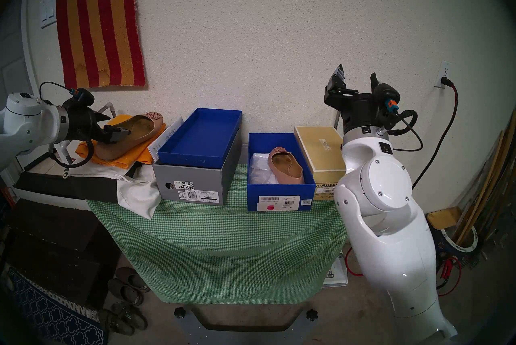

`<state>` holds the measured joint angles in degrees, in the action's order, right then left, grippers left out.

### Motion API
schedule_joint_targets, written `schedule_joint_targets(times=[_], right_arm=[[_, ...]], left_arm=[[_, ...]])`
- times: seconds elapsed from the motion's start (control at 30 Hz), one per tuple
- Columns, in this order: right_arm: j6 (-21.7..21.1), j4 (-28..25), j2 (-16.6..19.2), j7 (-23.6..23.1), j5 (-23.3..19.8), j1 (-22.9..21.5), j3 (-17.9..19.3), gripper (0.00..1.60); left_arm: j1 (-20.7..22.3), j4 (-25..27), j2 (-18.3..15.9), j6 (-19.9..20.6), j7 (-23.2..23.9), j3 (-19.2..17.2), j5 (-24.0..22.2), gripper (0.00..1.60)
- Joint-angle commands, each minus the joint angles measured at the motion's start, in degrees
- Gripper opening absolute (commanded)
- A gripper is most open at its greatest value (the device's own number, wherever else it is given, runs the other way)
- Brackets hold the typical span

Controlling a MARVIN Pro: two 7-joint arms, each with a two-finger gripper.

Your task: Put shoes into shoe box

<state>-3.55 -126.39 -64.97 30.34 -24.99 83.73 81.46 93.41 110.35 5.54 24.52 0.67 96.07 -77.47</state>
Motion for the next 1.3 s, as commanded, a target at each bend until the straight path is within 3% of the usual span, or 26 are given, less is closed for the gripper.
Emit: schedule_joint_targets(times=[0.0,0.2,0.27,0.3,0.33,0.37,0.4,0.43,0.47,0.63,0.67,0.7,0.73,0.77,0.8,0.83,1.07,1.1,1.13,1.17,1.2,1.23,1.27], right_arm=[[-0.01,-0.05,-0.06,0.11,0.05,-0.03,-0.03,1.6],[0.04,-0.04,-0.01,0.05,-0.02,-0.01,-0.02,1.6],[0.05,-0.04,0.01,0.03,-0.04,-0.01,-0.01,1.6],[0.06,-0.04,0.02,0.01,-0.05,-0.01,-0.01,1.6],[0.07,-0.04,0.03,0.0,-0.07,-0.01,-0.01,1.6],[0.08,-0.04,0.04,-0.01,-0.08,-0.01,0.0,1.6],[0.09,-0.04,0.04,-0.02,-0.09,0.0,0.0,1.6],[0.1,-0.04,0.06,-0.03,-0.11,0.0,0.0,1.6],[0.11,-0.04,0.06,-0.04,-0.12,0.0,0.01,1.6],[0.16,-0.03,0.11,-0.09,-0.19,0.01,0.03,1.6],[0.16,-0.03,0.12,-0.1,-0.21,0.01,0.03,1.6],[0.17,-0.03,0.12,-0.1,-0.22,0.01,0.03,1.6],[0.18,-0.03,0.13,-0.11,-0.24,0.02,0.04,1.6],[0.19,-0.03,0.14,-0.12,-0.25,0.02,0.04,1.6],[0.2,-0.03,0.15,-0.13,-0.27,0.02,0.04,1.6],[0.2,-0.03,0.16,-0.14,-0.28,0.02,0.05,1.6],[0.26,-0.03,0.23,-0.2,-0.37,0.03,0.07,1.6],[0.26,-0.03,0.24,-0.21,-0.39,0.04,0.08,1.6],[0.27,-0.03,0.25,-0.22,-0.4,0.04,0.08,1.6],[0.27,-0.03,0.25,-0.22,-0.4,0.04,0.08,1.6],[0.29,-0.03,0.27,-0.23,-0.43,0.05,0.09,1.6],[0.29,-0.03,0.27,-0.23,-0.43,0.05,0.09,1.6],[0.3,-0.03,0.28,-0.24,-0.45,0.05,0.09,1.6]], left_arm=[[-1.39,-0.62,0.19,-0.2,0.05,-0.74,-0.13,1.6],[-1.93,-0.94,0.19,0.06,0.42,-1.36,-0.03,1.6],[-2.02,-1.14,0.19,0.16,0.57,-1.62,-0.05,1.05],[-2.16,-1.25,0.19,0.22,0.75,-1.73,-0.08,1.02],[-2.23,-1.31,0.19,0.26,0.85,-1.88,-0.03,1.14],[-2.29,-1.34,0.19,0.3,0.91,-2.01,0.01,1.15],[-2.35,-1.37,0.19,0.33,1.01,-2.16,0.01,0.97],[-2.44,-1.39,0.19,0.36,1.18,-2.35,-0.01,0.33],[-2.52,-1.36,0.19,0.4,1.29,-2.47,0.02,0.0],[-3.24,-1.44,0.19,0.52,2.02,-3.0,-0.28,0.0],[-3.37,-1.49,0.19,0.55,2.15,-3.1,-0.45,0.25],[-3.49,-1.51,0.19,0.59,2.38,-3.17,-0.63,0.74],[-3.62,-1.47,0.19,0.75,2.61,-3.3,-0.74,1.09],[-3.74,-1.41,0.19,0.89,2.71,-3.41,-0.73,1.38],[-3.98,-1.45,0.19,1.01,2.86,-3.4,-0.81,1.52],[-4.15,-1.49,0.19,1.1,2.96,-3.39,-0.87,1.6],[-5.11,-1.84,0.19,2.0,3.68,-3.85,-1.22,1.54],[-5.21,-1.88,0.19,2.16,3.81,-3.95,-1.24,1.45],[-5.31,-1.89,0.29,2.29,3.9,-4.06,-1.23,1.14],[-5.31,-1.89,0.29,2.29,3.9,-4.06,-1.23,1.14],[-5.56,-1.97,0.51,2.67,4.12,-4.32,-1.35,0.41],[-5.56,-1.97,0.51,2.67,4.12,-4.32,-1.35,0.41],[-5.66,-1.99,0.57,2.8,4.28,-4.42,-1.44,0.0]])
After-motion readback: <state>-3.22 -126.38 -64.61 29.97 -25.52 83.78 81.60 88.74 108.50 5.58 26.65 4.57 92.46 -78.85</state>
